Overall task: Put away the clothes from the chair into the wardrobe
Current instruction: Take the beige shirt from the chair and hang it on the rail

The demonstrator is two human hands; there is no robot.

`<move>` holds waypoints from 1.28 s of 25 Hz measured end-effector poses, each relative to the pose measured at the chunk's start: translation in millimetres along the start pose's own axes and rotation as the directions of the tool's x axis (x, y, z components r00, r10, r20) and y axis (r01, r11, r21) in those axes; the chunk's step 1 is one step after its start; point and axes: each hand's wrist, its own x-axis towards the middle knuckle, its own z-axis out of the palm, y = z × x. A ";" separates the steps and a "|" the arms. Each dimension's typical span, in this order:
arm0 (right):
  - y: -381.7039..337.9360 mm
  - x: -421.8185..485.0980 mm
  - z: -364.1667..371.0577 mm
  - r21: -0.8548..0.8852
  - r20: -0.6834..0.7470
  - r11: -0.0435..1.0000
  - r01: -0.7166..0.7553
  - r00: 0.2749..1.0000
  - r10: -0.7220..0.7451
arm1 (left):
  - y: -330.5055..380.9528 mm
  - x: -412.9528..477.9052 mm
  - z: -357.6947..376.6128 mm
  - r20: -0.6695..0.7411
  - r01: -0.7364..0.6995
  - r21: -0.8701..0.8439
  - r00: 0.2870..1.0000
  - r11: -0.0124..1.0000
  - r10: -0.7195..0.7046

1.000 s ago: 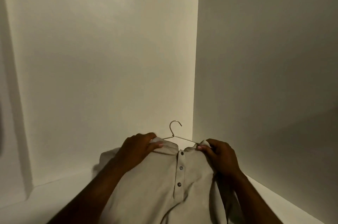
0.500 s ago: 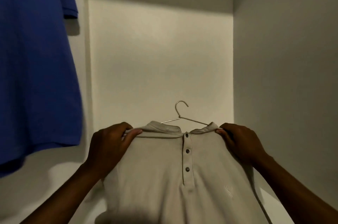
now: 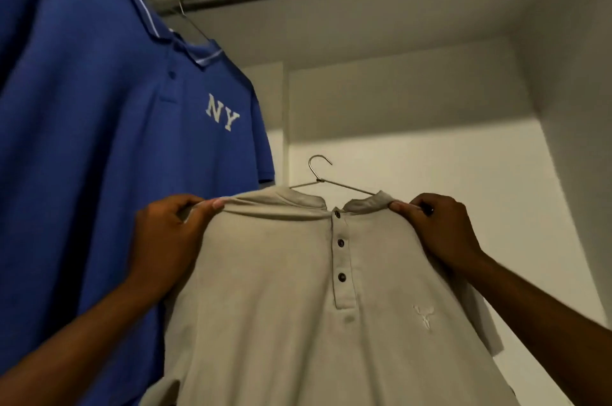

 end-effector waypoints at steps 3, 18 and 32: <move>-24.7 50.3 28.6 0.029 0.115 0.999 -0.022 0.993 0.019 | 12.9 60.7 -25.7 -0.114 -0.084 0.124 0.989 0.989 0.098; -216.3 262.6 122.2 0.267 -0.280 0.951 0.157 0.957 -0.079 | 18.3 348.3 -107.1 -0.178 -0.187 0.554 0.925 0.811 0.335; -202.6 307.1 143.2 0.119 -0.091 0.992 -0.046 0.994 0.057 | -8.3 389.0 -66.0 -0.062 -0.059 0.446 0.993 0.893 0.097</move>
